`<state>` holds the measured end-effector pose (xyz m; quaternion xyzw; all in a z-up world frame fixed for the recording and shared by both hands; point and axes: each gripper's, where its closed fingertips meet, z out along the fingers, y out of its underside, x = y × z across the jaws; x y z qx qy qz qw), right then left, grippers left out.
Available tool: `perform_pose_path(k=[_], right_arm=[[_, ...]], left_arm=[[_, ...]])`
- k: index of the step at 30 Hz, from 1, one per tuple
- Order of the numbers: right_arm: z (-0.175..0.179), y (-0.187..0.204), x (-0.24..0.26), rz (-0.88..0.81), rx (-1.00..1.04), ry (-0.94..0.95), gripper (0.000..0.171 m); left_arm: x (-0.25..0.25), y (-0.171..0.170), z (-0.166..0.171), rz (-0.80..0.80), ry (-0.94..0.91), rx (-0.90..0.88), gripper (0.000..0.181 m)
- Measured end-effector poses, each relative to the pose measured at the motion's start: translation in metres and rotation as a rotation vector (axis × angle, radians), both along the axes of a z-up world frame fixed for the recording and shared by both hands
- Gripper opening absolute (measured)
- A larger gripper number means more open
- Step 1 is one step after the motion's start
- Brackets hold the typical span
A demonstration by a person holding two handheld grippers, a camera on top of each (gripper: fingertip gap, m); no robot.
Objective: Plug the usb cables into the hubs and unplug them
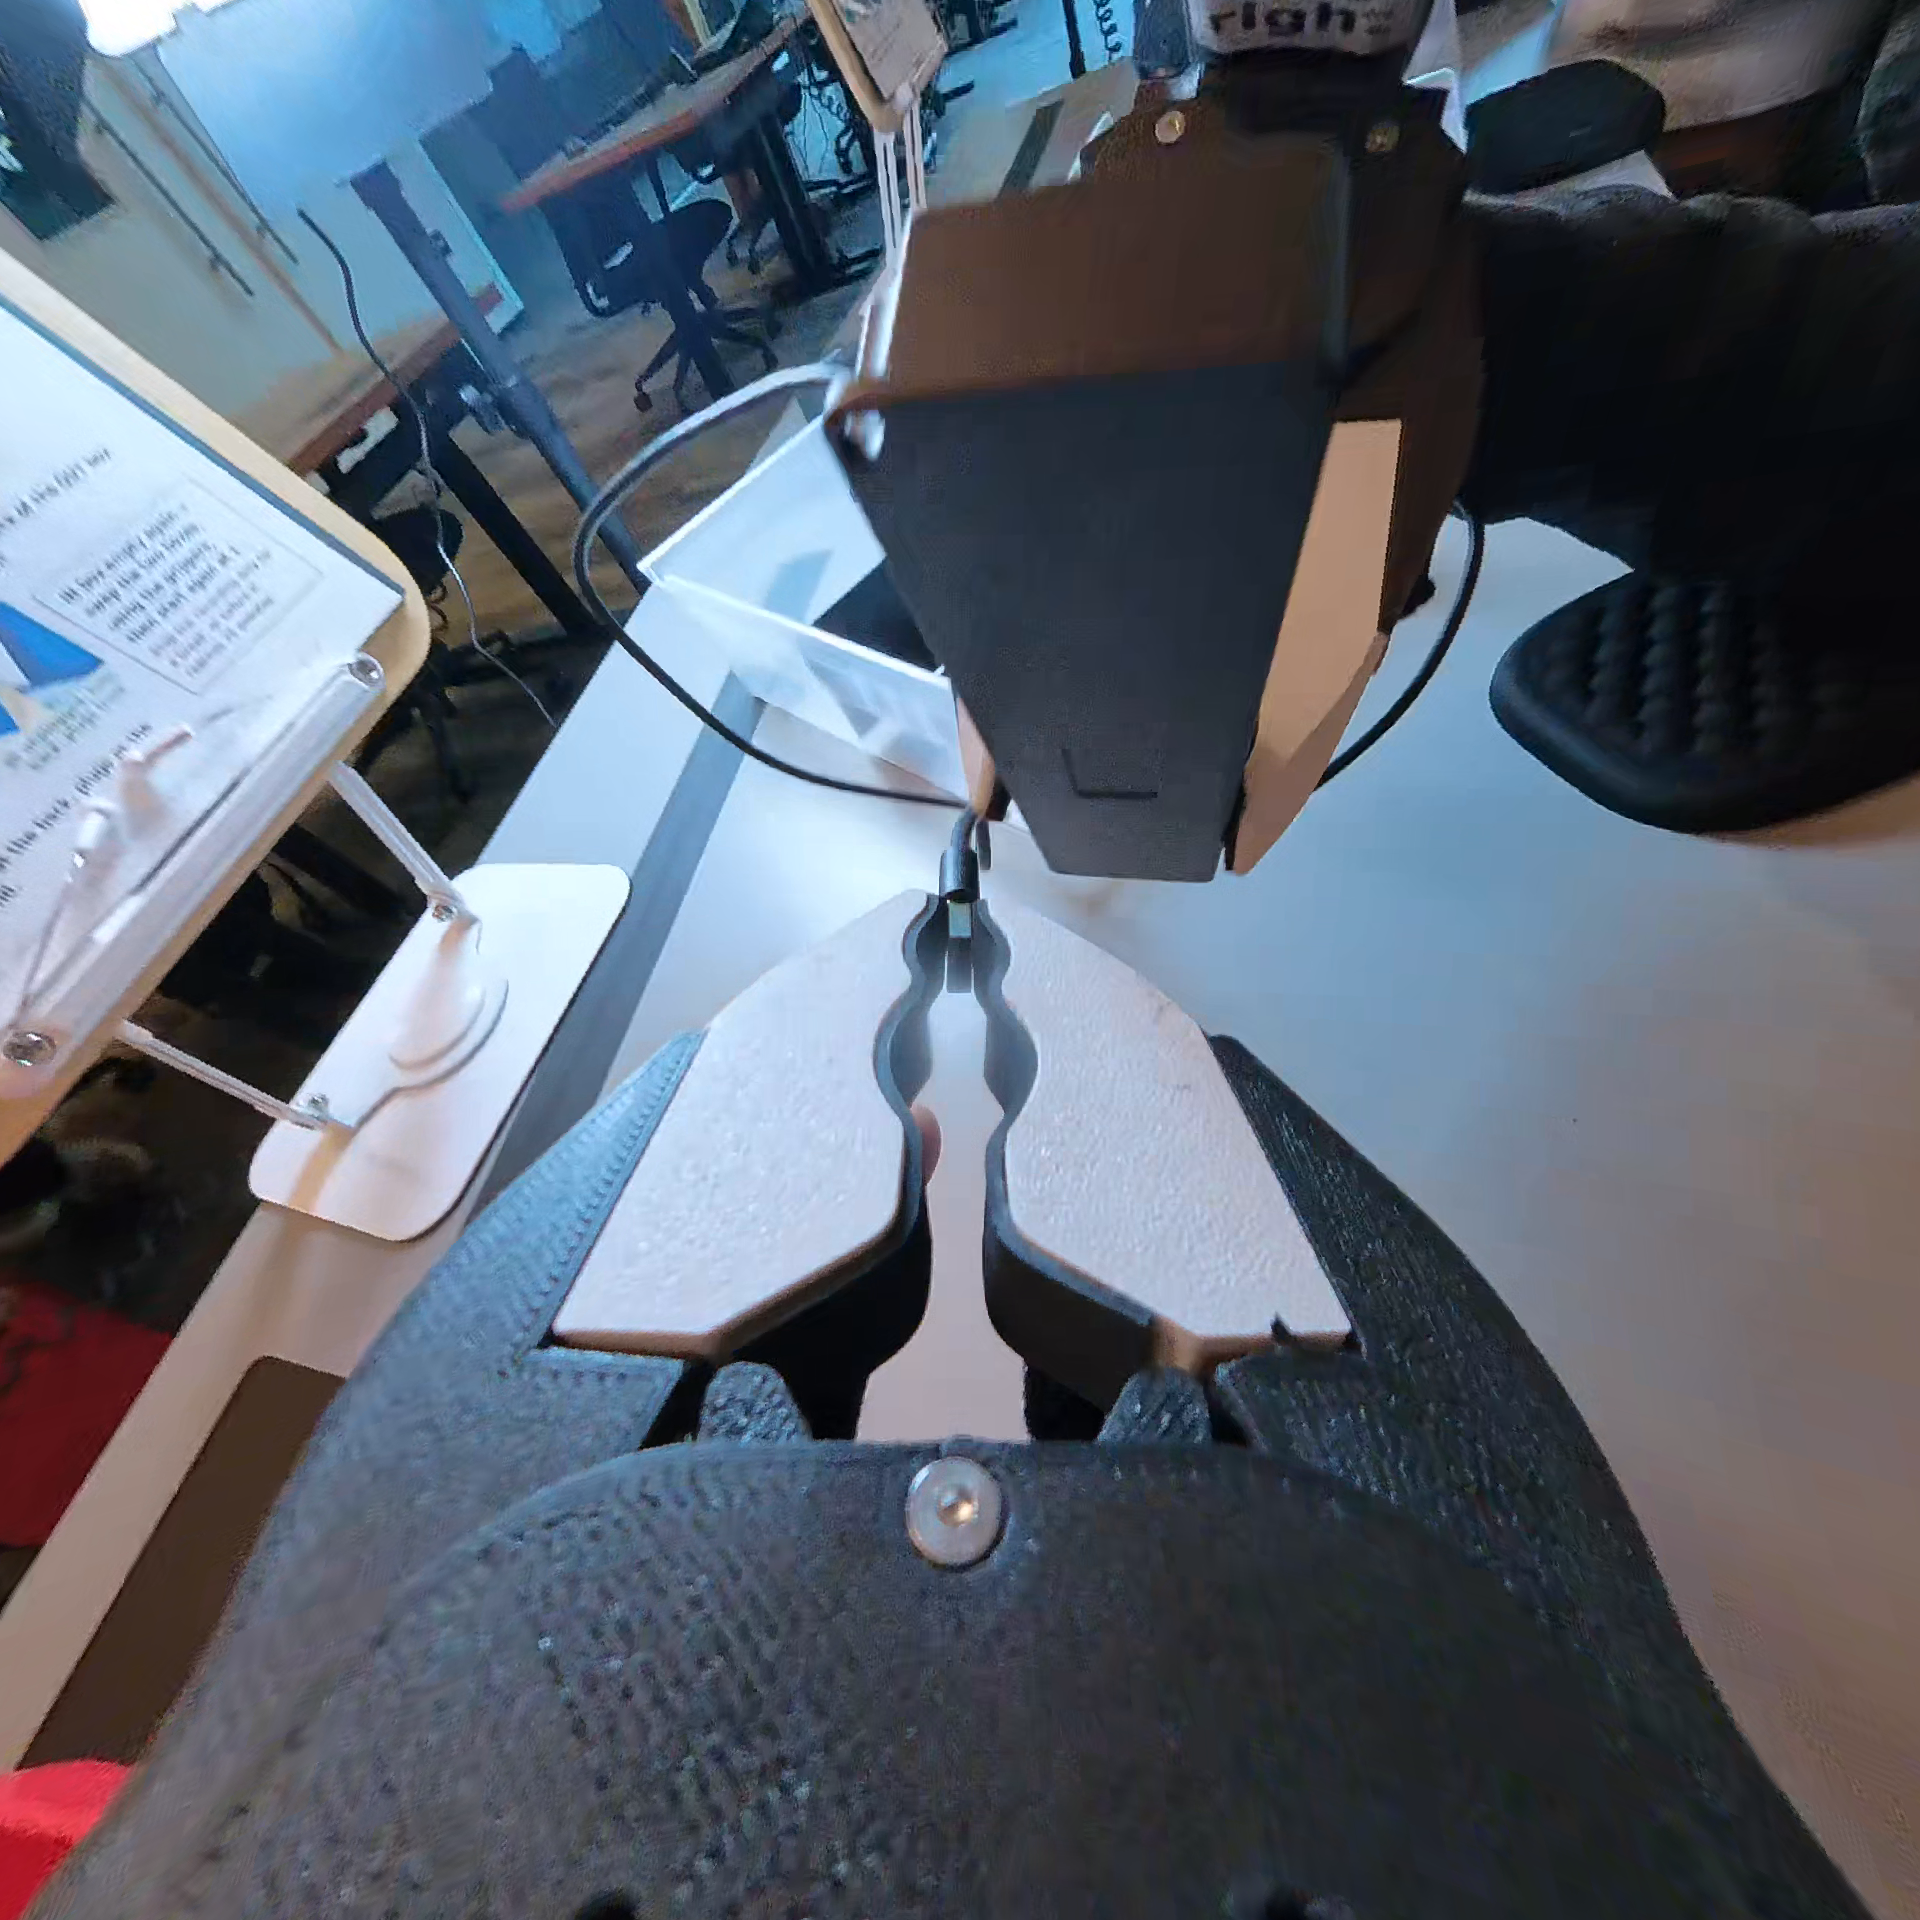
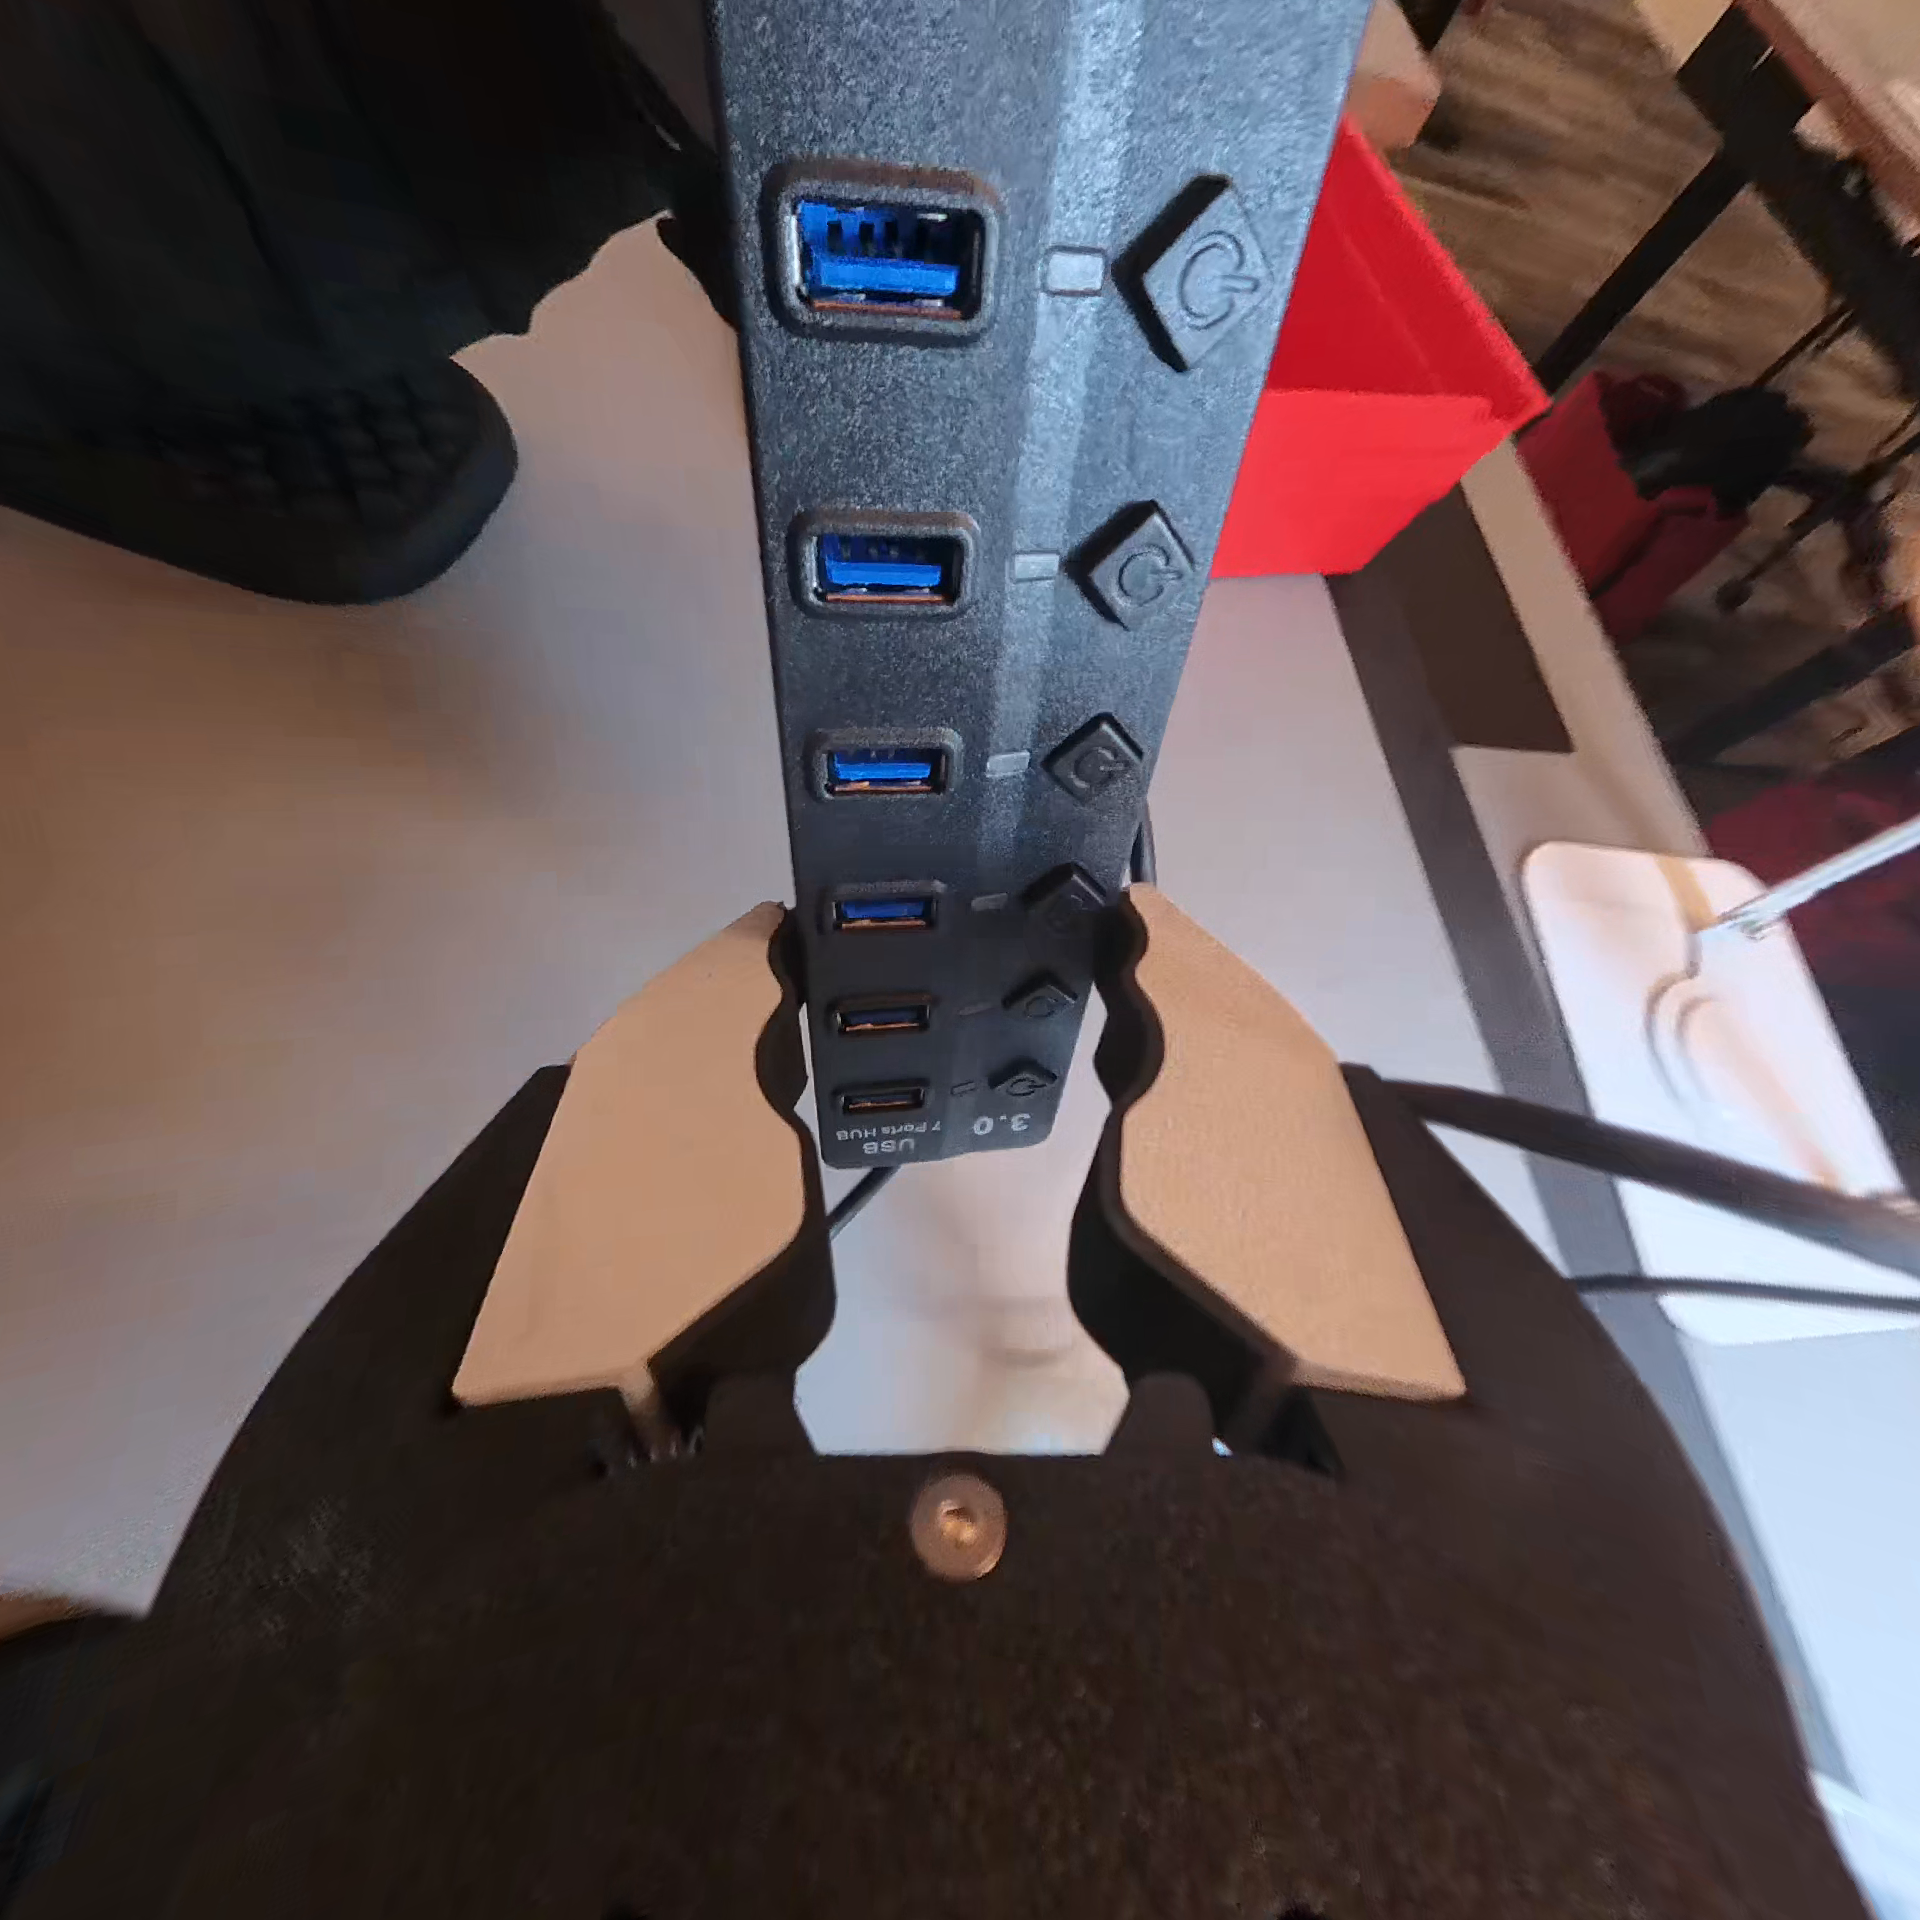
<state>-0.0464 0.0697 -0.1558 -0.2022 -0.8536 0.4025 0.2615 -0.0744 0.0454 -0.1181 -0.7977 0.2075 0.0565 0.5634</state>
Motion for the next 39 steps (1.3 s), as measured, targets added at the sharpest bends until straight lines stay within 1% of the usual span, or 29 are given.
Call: perform_pose_path(k=[6,9,12,16,19,22,24,26,29,33,35,36,39], right_arm=[[0.017,-0.008,-0.009,-0.048,0.167,0.234,0.054],[0.033,-0.012,-0.014,-0.085,0.237,0.38,0.054],[0.037,-0.016,-0.011,-0.082,0.286,0.418,0.054],[0.051,-0.022,-0.012,-0.101,0.339,0.561,0.054],[0.063,-0.033,-0.01,-0.09,0.306,0.673,0.054],[0.068,-0.042,-0.008,-0.074,0.249,0.724,0.054],[0.067,-0.047,-0.007,-0.057,0.206,0.729,0.055],[0.069,-0.052,-0.005,-0.038,0.114,0.709,0.054],[0.067,-0.057,-0.002,0.002,-0.03,0.619,0.054],[0.072,-0.054,0.0,0.025,-0.21,0.514,0.054],[0.076,-0.048,0.002,0.037,-0.278,0.475,0.054],[0.076,-0.048,0.004,0.063,-0.312,0.424,0.054],[0.064,-0.053,0.01,0.132,-0.344,0.298,0.054]], left_arm=[[0.011,-0.006,0.019,-0.037,0.024,0.061,0.005],[0.02,-0.012,0.026,-0.101,-0.007,0.094,0.005],[0.029,-0.013,0.031,-0.143,0.0,0.128,0.005],[0.036,-0.013,0.037,-0.185,-0.038,0.177,0.005],[0.044,-0.018,0.053,-0.242,-0.111,0.254,0.004],[0.05,-0.023,0.06,-0.262,-0.105,0.277,0.004],[0.052,-0.024,0.061,-0.263,-0.086,0.276,0.004],[0.052,-0.025,0.064,-0.263,-0.085,0.287,0.004],[0.047,-0.023,0.065,-0.226,-0.064,0.291,0.004],[0.031,-0.019,0.077,-0.117,-0.071,0.355,0.005],[0.025,-0.017,0.08,-0.076,-0.076,0.367,0.005],[0.022,-0.016,0.079,-0.062,-0.079,0.357,0.005],[0.023,-0.011,0.078,-0.047,-0.098,0.355,0.005]])
